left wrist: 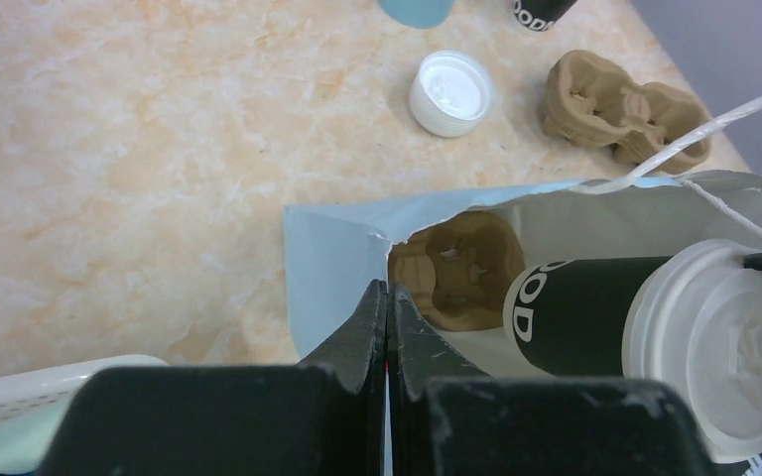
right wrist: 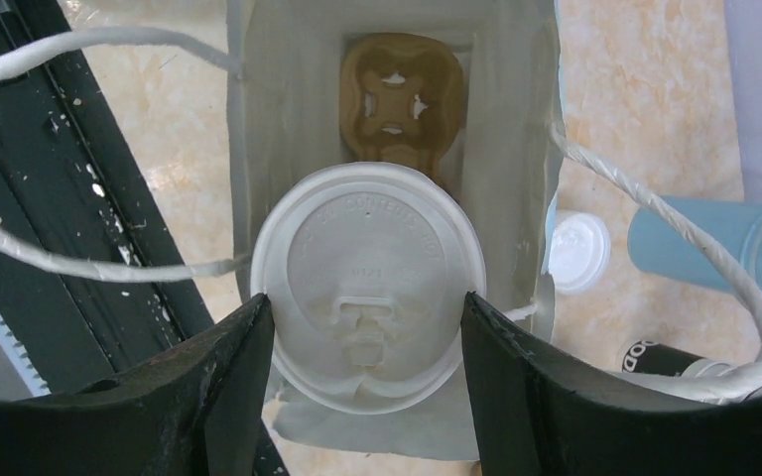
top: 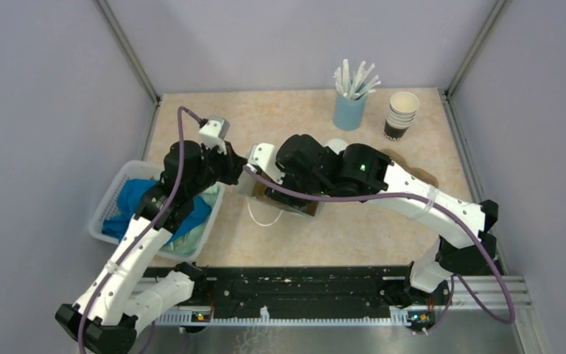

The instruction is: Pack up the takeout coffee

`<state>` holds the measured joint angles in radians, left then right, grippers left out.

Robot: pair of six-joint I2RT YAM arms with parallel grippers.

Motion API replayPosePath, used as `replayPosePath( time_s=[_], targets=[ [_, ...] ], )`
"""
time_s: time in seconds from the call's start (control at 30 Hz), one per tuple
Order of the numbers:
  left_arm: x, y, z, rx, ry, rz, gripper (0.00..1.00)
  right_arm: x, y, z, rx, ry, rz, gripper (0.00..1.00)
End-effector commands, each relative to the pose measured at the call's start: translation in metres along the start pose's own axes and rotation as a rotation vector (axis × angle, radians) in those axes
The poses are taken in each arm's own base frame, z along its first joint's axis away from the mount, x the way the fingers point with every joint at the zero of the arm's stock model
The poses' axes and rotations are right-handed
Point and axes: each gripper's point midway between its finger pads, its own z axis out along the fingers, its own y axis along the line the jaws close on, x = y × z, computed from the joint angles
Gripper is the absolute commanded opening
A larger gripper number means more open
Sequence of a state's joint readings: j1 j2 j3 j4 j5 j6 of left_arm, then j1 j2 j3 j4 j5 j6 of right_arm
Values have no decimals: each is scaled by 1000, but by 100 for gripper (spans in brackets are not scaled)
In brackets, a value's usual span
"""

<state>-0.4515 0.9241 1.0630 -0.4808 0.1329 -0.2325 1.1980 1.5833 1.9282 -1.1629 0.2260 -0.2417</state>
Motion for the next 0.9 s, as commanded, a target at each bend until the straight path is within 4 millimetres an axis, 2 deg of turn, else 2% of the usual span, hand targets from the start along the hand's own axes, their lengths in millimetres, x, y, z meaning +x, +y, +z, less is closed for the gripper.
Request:
replayPosePath(
  time_s=[0.0,0.33,0.43,0.67,0.87],
  targets=[
    [-13,-21,-5,121,-149,-32,0,-3,8,-15,48,-31,20,61],
    [11,-22,-25,167,-245,-59,0,9,41,5,150,-19,-26,61],
    [14,-24,-30,184,-270,-49,0,17,40,12,188,5,-34,61],
    [27,-30,-24,231,-226,-68,0,26,27,18,289,31,-44,62],
    [34,-29,-22,228,-207,-80,0,38,38,37,260,61,-115,63]
  ],
)
